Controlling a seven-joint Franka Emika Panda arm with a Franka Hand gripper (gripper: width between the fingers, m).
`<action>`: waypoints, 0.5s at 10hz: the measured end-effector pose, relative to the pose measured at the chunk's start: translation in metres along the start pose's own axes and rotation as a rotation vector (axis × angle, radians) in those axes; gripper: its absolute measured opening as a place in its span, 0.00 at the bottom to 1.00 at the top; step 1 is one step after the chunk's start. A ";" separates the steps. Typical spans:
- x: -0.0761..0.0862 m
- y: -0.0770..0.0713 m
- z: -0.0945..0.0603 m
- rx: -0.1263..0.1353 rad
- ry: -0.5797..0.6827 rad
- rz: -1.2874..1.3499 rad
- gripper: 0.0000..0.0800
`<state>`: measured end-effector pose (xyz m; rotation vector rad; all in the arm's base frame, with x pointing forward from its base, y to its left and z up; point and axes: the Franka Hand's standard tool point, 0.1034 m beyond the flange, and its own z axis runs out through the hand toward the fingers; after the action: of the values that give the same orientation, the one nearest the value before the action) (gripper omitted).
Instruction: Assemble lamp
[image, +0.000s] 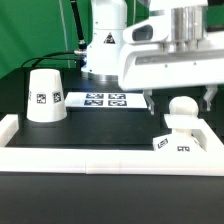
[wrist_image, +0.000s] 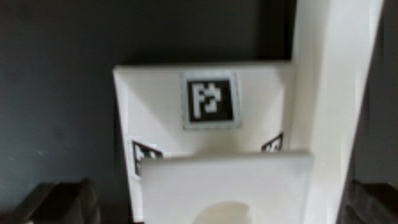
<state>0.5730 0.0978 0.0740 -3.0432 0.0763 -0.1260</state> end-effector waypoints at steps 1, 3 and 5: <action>-0.014 -0.001 -0.008 -0.002 -0.007 0.007 0.87; -0.042 -0.009 -0.016 -0.005 -0.021 0.032 0.87; -0.052 -0.012 -0.007 0.000 -0.016 0.036 0.87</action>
Offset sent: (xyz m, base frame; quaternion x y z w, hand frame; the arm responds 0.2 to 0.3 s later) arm -0.0410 0.0186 -0.0046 0.0087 -0.0039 0.0333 0.9994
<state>0.5213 0.1119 0.0785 -3.0401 0.1291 -0.0998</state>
